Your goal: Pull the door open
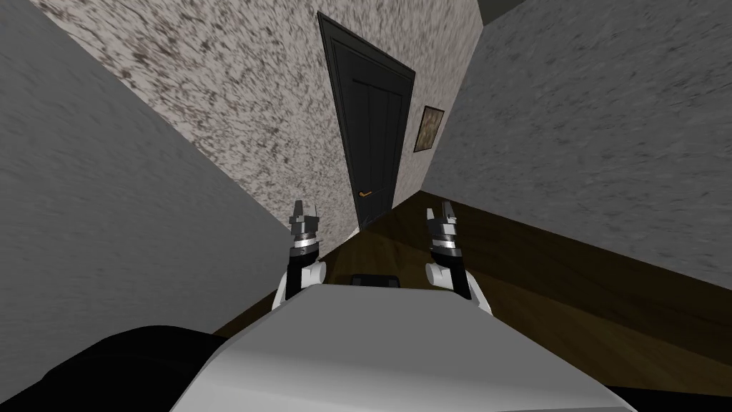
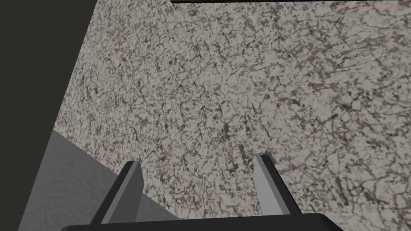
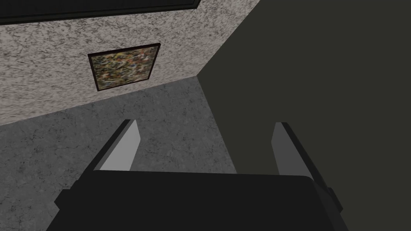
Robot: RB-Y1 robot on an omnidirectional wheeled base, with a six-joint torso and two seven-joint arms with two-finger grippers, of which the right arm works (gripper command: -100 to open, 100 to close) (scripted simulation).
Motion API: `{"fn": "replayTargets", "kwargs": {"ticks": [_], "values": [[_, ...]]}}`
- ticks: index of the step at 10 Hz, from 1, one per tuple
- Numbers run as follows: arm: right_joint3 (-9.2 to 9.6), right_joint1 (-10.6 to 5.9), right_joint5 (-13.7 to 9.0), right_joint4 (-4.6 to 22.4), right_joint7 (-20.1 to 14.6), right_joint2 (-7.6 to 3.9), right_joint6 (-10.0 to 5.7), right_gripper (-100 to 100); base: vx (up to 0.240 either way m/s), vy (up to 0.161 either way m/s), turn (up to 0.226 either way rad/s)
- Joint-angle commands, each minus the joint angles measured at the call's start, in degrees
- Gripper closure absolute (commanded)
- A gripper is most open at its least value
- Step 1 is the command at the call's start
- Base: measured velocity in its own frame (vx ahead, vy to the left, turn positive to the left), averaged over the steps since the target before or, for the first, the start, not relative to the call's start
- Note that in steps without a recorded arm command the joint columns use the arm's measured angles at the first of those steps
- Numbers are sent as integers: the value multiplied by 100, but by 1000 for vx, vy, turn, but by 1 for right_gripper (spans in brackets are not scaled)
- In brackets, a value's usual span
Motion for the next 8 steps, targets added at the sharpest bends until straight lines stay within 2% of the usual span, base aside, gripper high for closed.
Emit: {"fn": "replayTargets", "kwargs": {"ticks": [1,7,8], "values": [[6,-70,-34,186,3,-42,-40,-100,73,-10,118],[52,-404,-189,1091,33,-207,-243,-100,77,-20,145],[52,-404,-189,1103,33,-207,-243,-100,54,-26,50]]}}
